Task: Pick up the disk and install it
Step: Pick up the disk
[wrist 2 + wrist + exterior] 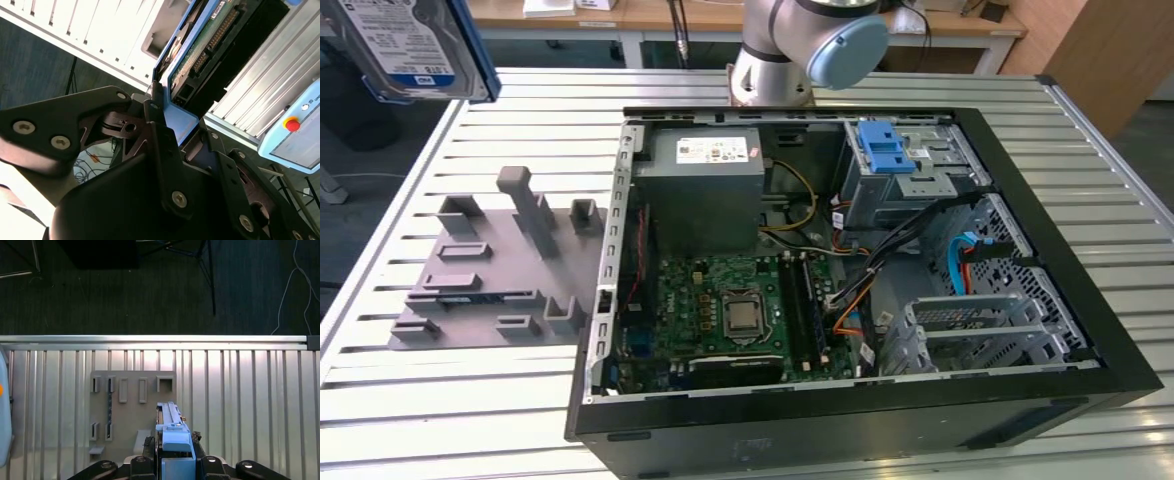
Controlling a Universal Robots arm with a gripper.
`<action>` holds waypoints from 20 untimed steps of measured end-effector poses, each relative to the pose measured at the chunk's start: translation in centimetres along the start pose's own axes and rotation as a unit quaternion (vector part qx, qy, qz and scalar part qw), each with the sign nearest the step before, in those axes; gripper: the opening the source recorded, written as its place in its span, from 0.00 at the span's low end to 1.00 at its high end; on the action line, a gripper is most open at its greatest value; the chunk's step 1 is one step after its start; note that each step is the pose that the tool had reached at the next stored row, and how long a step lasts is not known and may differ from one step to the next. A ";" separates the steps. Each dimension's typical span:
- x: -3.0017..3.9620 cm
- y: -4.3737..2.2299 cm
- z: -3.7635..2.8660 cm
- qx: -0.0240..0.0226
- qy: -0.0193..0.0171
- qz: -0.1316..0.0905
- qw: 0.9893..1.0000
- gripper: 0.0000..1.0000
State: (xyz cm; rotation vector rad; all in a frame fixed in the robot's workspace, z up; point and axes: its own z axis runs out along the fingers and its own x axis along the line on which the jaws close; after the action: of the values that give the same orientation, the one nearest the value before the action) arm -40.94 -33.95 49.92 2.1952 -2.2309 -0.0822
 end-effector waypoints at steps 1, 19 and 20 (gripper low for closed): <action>0.03 -0.05 -0.01 0.000 0.000 0.000 1.000 0.37; 1.04 -0.94 -0.07 0.000 0.000 0.000 1.000 0.37; 1.09 -1.01 -0.08 0.000 0.000 0.000 1.000 0.37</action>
State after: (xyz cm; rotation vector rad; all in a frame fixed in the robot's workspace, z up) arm -39.94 -35.06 49.93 2.1951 -2.2309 -0.0822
